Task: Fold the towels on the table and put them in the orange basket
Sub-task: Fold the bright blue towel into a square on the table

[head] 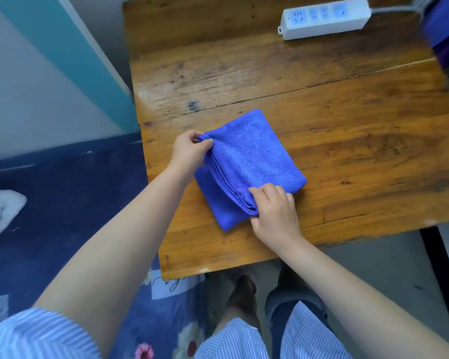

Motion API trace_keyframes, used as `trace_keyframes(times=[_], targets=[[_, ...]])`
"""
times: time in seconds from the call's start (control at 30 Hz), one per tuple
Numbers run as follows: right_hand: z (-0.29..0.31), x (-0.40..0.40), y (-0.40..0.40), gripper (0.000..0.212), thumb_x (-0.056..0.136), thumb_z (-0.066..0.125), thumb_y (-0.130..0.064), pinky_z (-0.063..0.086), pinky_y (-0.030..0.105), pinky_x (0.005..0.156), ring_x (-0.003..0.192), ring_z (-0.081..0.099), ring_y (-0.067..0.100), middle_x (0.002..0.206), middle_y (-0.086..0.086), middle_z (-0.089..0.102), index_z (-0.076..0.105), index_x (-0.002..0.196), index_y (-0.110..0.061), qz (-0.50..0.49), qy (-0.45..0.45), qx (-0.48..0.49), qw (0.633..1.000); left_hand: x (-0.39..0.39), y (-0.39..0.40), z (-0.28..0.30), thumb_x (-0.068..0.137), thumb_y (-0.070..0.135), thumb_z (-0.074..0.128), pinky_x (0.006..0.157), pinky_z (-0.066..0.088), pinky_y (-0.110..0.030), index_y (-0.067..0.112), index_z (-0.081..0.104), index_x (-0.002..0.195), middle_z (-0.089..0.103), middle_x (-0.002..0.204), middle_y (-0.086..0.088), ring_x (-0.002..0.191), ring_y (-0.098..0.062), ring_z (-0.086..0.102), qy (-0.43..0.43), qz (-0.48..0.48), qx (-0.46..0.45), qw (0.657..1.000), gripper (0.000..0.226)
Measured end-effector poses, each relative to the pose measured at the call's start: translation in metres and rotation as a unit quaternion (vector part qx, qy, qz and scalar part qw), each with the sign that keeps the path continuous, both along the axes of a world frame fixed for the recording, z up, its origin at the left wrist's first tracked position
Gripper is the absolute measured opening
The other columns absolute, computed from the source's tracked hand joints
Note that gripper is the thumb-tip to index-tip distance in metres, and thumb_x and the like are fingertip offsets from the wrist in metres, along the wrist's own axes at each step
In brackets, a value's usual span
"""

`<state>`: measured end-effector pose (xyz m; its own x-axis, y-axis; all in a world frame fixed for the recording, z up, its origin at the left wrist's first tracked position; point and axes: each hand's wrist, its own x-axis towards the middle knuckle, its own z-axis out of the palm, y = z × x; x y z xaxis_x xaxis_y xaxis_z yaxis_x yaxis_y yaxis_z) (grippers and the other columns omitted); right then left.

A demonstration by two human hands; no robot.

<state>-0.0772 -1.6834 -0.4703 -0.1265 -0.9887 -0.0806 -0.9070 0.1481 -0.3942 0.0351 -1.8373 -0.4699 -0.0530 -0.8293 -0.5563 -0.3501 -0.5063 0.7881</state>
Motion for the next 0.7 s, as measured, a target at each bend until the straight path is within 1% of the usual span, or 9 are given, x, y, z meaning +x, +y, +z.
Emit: trace_keyframes(times=[0.1,0.23,0.3,0.37,0.47,0.57,0.6,0.63,0.7], targets=[[-0.005,0.003,0.008,0.017,0.047,0.064,-0.002,0.042,0.034,0.061,0.057,0.059,0.028,0.061,0.008,0.058,0.065,0.064,-0.006,-0.012,0.019,-0.037,0.999,0.003,-0.001,0.0,0.089,0.004,0.048,0.034,0.035,-0.009,0.021,0.047,0.067,0.046,0.067,0.002,0.058,-0.009,0.044,0.009,-0.005,0.013,1.0,0.027],[-0.009,0.011,0.012,0.022,0.058,0.042,-0.011,0.028,0.03,0.073,0.076,0.043,0.019,0.067,0.007,0.06,0.063,0.063,-0.007,0.006,-0.017,-0.083,0.996,0.011,-0.001,-0.005,0.089,0.007,0.045,0.042,0.035,-0.013,0.021,0.042,0.065,0.045,0.068,0.003,0.06,-0.01,0.042,0.009,-0.001,0.024,1.0,0.028],[-0.012,0.017,0.013,0.02,0.059,0.043,-0.01,0.029,0.03,0.075,0.078,0.044,0.019,0.069,0.007,0.062,0.062,0.063,-0.006,0.029,-0.032,-0.089,0.995,0.017,-0.002,-0.008,0.089,0.007,0.045,0.054,0.035,-0.024,0.02,0.042,0.065,0.045,0.07,0.002,0.065,-0.014,0.043,0.003,0.005,0.032,0.999,0.028],[-0.016,0.023,0.012,0.016,0.06,0.047,-0.008,0.032,0.031,0.077,0.076,0.057,0.023,0.072,0.007,0.063,0.062,0.065,-0.006,0.051,-0.034,-0.094,0.994,0.022,-0.004,-0.012,0.089,0.006,0.046,0.059,0.036,-0.029,0.02,0.042,0.065,0.047,0.071,0.001,0.068,-0.016,0.044,-0.008,0.007,0.035,0.999,0.028],[-0.025,0.027,0.011,0.009,0.06,0.064,0.0,0.044,0.033,0.076,0.072,0.065,0.028,0.075,0.009,0.066,0.065,0.068,-0.004,0.091,-0.05,-0.088,0.991,0.025,-0.007,-0.017,0.087,0.003,0.048,0.068,0.041,-0.032,0.019,0.045,0.066,0.049,0.073,0.001,0.074,-0.019,0.047,-0.038,0.013,0.023,0.999,0.026],[-0.029,0.028,0.014,0.032,0.052,0.084,-0.012,0.054,0.045,0.077,0.087,0.07,0.026,0.09,0.008,0.072,0.072,0.081,-0.007,0.152,-0.021,-0.028,0.988,0.026,-0.005,-0.019,0.086,0.005,0.051,0.063,0.041,-0.021,0.013,0.053,0.087,0.052,0.081,0.0,0.069,-0.012,0.049,-0.09,-0.003,-0.004,0.996,0.009],[-0.029,0.027,0.016,0.039,0.051,0.085,-0.015,0.053,0.048,0.078,0.093,0.069,0.026,0.096,0.008,0.072,0.072,0.087,-0.007,0.17,-0.011,-0.005,0.985,0.027,-0.003,-0.019,0.086,0.007,0.052,0.06,0.04,-0.019,0.012,0.054,0.1,0.054,0.088,0.0,0.069,-0.009,0.049,-0.119,-0.014,-0.017,0.993,0.015],[-0.029,0.025,0.019,0.044,0.052,0.085,-0.016,0.052,0.05,0.079,0.098,0.067,0.027,0.102,0.009,0.071,0.071,0.092,-0.006,0.184,-0.007,0.006,0.983,0.029,0.0,-0.021,0.086,0.009,0.053,0.063,0.04,-0.019,0.011,0.051,0.111,0.054,0.098,-0.001,0.075,-0.01,0.051,-0.153,-0.026,-0.034,0.987,0.025],[-0.028,0.013,0.025,0.041,0.059,0.08,-0.006,0.049,0.054,0.081,0.102,0.064,0.034,0.108,0.015,0.068,0.069,0.098,0.001,0.204,-0.034,-0.009,0.978,0.031,0.009,-0.021,0.086,0.011,0.053,0.083,0.039,-0.023,0.007,0.045,0.123,0.049,0.122,-0.009,0.103,-0.019,0.051,-0.222,-0.051,-0.099,0.969,0.038]])
